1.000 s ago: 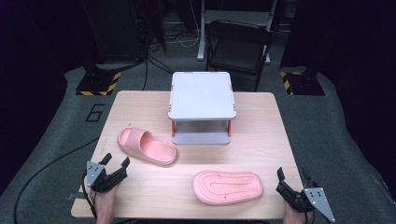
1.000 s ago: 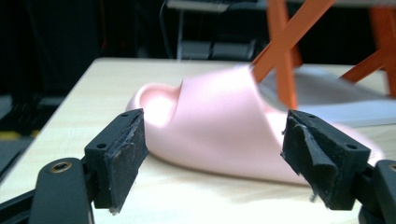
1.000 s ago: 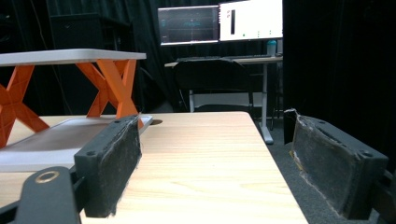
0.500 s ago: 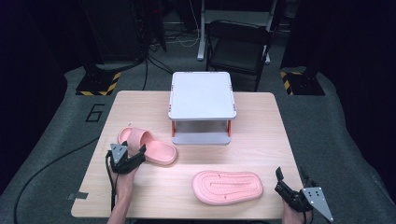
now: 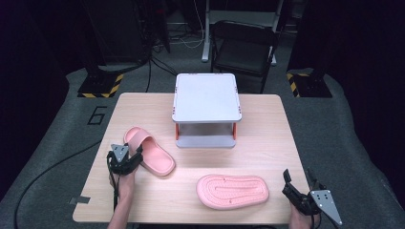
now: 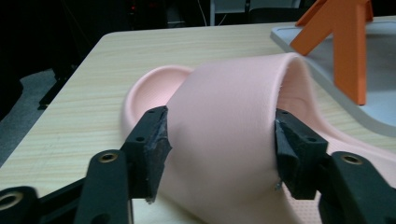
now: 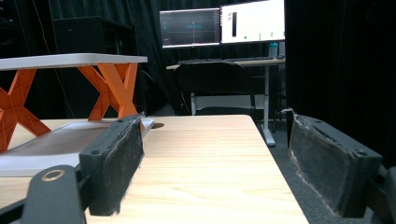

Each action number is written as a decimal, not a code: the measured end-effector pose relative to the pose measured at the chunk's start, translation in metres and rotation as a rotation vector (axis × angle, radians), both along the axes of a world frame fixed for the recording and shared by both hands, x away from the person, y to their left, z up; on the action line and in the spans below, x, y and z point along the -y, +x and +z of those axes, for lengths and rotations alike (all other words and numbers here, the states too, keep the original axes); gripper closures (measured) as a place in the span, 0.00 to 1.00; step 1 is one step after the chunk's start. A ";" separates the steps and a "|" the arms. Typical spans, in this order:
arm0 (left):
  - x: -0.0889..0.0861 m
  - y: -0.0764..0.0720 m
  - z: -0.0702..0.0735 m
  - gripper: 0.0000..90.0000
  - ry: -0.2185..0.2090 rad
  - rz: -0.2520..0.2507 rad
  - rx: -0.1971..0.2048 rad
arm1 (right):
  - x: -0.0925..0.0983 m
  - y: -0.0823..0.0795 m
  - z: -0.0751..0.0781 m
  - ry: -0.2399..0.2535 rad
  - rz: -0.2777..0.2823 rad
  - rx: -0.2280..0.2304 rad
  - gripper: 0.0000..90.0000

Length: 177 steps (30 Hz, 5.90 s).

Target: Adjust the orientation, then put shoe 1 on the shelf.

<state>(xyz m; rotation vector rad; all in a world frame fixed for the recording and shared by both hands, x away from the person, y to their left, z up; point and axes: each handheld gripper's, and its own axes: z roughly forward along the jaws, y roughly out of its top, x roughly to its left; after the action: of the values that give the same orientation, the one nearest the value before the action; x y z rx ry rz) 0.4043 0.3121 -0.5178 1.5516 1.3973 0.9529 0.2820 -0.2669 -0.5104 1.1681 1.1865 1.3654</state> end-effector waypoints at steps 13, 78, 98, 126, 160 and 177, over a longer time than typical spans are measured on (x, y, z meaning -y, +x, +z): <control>-0.022 0.003 -0.004 0.76 -0.077 -0.070 -0.008 | 0.002 0.000 -0.001 0.022 0.007 -0.001 0.21; -0.011 -0.035 0.004 0.31 -0.154 -0.560 0.044 | -0.011 0.012 -0.003 -0.008 0.061 -0.045 0.16; 0.007 -0.017 -0.006 0.62 -0.043 -0.699 -0.080 | -0.009 0.009 0.000 -0.016 0.071 -0.038 0.17; 0.096 0.032 0.020 0.86 -0.084 -0.408 -0.038 | -0.007 0.008 0.003 -0.020 0.067 -0.035 0.17; 0.133 0.075 0.019 0.75 -0.227 -0.217 -0.033 | -0.008 0.009 0.002 -0.007 0.082 -0.048 0.18; 0.116 0.023 0.013 0.13 -0.181 -0.477 -0.123 | -0.008 0.009 0.002 -0.012 0.085 -0.057 0.18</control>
<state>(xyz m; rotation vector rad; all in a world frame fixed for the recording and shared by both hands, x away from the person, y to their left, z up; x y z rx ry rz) 0.4268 0.1958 -0.5046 1.7179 1.0833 0.4380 0.2905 -0.2585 -0.5080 1.1665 1.2961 1.3944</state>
